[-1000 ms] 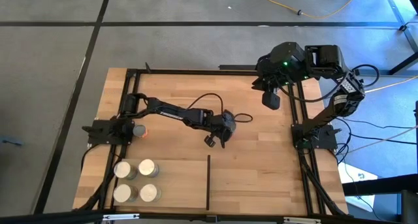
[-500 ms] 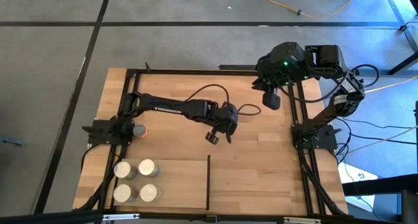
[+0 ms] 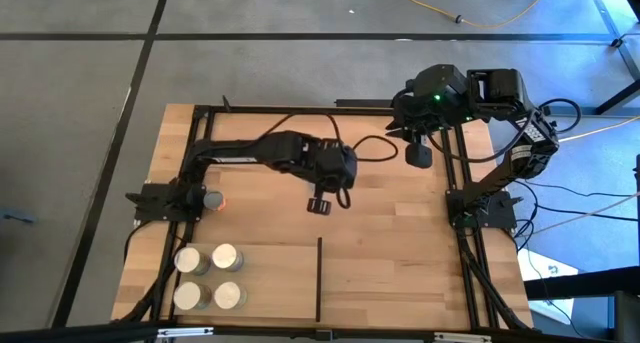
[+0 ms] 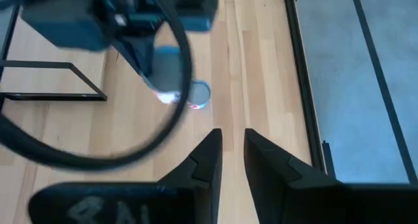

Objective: Pick and place cans onto a shelf
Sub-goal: Put the canned sauce on the shelf, then put the canned black beans on the shelf

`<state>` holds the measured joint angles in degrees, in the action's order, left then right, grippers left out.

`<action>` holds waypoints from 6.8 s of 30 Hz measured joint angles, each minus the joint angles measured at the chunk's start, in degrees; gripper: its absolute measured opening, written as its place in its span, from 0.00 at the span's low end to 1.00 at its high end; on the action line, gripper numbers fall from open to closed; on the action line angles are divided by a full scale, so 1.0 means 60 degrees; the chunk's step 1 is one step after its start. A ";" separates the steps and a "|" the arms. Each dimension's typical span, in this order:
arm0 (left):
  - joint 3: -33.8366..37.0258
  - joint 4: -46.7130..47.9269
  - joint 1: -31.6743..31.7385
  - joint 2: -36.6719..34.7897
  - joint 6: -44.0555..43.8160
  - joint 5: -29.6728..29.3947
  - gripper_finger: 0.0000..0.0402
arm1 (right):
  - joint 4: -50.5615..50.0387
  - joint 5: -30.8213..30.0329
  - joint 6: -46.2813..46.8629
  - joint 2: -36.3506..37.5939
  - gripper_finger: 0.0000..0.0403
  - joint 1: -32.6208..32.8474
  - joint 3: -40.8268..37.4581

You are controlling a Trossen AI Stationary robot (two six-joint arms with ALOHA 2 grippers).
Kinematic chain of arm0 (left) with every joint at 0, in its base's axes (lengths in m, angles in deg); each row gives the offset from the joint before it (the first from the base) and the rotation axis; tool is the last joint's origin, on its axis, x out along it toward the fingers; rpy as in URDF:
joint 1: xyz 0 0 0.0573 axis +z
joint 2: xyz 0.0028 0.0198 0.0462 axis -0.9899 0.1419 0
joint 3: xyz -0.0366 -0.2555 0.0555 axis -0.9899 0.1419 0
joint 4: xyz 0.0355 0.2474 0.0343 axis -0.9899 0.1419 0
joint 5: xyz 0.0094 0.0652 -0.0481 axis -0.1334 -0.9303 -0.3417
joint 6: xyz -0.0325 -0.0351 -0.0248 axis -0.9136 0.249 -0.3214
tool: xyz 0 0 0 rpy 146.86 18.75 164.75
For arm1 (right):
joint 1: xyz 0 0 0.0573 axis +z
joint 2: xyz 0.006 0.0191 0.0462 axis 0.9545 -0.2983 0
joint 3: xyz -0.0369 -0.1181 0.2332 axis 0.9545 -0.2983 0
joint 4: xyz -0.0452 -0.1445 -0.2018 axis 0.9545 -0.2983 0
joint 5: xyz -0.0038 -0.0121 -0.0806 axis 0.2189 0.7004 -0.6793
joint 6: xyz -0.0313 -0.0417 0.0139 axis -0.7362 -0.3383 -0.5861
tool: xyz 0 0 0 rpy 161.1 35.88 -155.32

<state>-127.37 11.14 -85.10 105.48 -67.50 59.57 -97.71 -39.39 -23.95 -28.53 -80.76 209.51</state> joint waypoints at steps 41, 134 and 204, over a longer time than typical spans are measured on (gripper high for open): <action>0.1505 0.2114 -0.6272 -0.2028 -1.0395 -0.1719 0.00 | -0.0007 0.0172 0.0023 0.0000 0.17 0.0000 -0.0002; 0.7883 -0.5387 -0.7680 -0.1444 -1.4193 -0.0830 0.14 | -0.0025 0.0165 0.0052 0.0000 0.17 -0.0004 -0.0002; 0.3730 0.2473 -0.3987 -0.4165 -1.2722 -0.8100 0.14 | 0.5133 -0.1104 0.3181 0.1195 0.17 -0.7004 -1.0167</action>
<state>-104.98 25.97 -109.02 80.49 -143.83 10.96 -66.91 -46.02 -4.87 -21.37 -122.78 148.51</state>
